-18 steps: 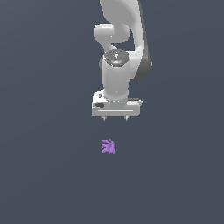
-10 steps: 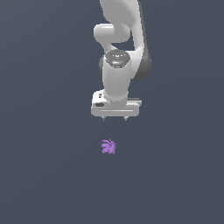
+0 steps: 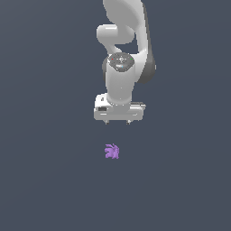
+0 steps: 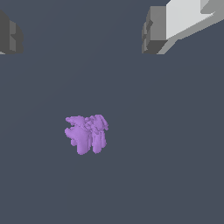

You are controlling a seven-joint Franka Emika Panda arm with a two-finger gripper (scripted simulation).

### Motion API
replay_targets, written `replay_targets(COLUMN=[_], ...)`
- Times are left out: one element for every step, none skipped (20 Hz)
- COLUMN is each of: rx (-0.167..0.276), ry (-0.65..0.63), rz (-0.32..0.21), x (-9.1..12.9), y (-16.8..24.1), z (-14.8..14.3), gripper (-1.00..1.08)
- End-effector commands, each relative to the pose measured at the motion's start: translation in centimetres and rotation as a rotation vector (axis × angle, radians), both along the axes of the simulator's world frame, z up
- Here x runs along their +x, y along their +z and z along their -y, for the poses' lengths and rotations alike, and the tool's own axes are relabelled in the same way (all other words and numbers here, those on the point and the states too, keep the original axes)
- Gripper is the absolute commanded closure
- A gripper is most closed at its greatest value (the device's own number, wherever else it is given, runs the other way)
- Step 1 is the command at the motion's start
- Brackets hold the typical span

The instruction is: Pick up the object and move it to a goal position.

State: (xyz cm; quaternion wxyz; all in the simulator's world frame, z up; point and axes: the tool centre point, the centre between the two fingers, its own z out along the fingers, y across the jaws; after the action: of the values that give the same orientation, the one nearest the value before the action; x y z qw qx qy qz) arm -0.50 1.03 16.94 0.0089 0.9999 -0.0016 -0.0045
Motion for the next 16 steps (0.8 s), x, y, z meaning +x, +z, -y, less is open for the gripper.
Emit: replay_targets(rx=[0.001,0.001,0.002,0.002,0.003,0.004,0.005,0.005,0.006,0.007,0.008,0.009,0.010,0.011,0.012,0.013], ry=[-0.005,-0.007,-0.010,-0.014,-0.018,-0.022,-0.026,-0.031,-0.036,-0.041,-0.047,-0.053,-0.059,-0.064,-0.069,-0.073], rz=[0.000,0.000,0.000,0.001,0.001,0.002,0.002,0.003,0.003,0.004,0.004,0.005,0.005,0.006,0.007,0.007], x=[0.4,0.7,1.0,1.3,1.6,2.0,2.4,2.8,3.3,3.7,4.2,4.7,5.2,5.6,6.0,6.3], y=[-0.3,-0.5,-0.8,-1.0,-1.3,-1.6,-1.9,-2.3,-2.7,-3.1,-3.6,-4.1,-4.6,-5.1,-5.5,-6.0], z=[0.1,0.2,0.3,0.3,0.4,0.5,0.7,0.8,0.9,1.1,1.2,1.4,1.5,1.7,1.8,2.0], gripper=[-0.92,-0.92,-0.92,-0.92,-0.92,-0.92,-0.92,-0.92,-0.92,-0.92,-0.92,-0.92,-0.92,-0.92,-0.92,-0.92])
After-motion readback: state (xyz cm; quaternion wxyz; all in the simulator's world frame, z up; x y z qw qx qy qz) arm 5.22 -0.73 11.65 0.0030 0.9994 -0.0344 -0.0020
